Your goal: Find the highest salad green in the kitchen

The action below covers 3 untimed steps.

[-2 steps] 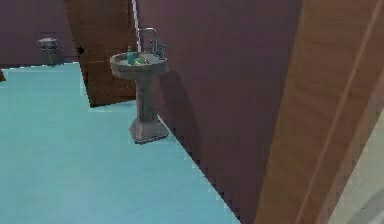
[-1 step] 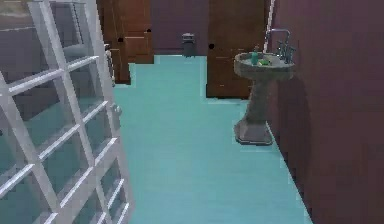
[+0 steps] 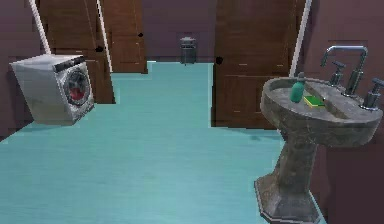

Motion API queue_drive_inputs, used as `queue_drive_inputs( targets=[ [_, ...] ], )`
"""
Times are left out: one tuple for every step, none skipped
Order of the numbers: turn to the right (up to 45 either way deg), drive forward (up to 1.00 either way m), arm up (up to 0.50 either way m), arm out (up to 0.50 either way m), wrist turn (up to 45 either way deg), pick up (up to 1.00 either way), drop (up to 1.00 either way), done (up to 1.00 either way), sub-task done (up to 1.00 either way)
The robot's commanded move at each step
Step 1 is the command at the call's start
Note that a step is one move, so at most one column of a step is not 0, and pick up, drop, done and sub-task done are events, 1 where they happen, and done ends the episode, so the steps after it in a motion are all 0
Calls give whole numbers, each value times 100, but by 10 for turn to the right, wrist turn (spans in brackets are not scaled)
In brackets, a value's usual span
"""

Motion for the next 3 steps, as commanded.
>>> queue_drive_inputs(
  targets=[
    [-90,0,0,0,0,0,0,0,0],
    [0,25,0,0,0,0,0,0,0],
    [0,100,0,0,0,0,0,0,0]
  ],
)
